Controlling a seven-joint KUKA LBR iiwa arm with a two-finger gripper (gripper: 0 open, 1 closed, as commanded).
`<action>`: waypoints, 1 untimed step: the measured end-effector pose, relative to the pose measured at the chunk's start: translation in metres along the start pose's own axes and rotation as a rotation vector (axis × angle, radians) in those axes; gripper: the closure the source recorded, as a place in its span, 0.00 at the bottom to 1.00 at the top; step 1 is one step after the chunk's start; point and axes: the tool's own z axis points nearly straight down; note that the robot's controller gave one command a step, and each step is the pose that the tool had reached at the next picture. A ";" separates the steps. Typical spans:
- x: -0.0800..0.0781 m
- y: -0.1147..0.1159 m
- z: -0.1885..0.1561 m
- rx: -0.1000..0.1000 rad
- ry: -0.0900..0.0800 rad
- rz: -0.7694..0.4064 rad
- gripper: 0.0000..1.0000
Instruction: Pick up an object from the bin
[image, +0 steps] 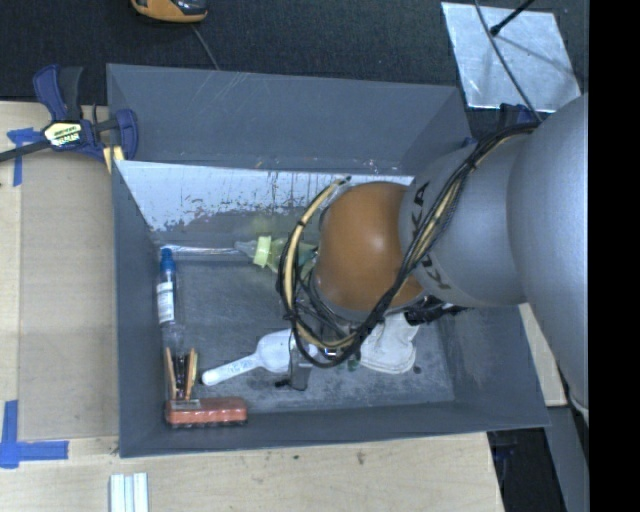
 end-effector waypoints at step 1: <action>-0.019 0.018 0.031 0.002 0.006 0.146 1.00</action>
Offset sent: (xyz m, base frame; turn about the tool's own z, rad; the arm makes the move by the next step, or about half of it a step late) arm 0.0000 0.0000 0.0000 0.0000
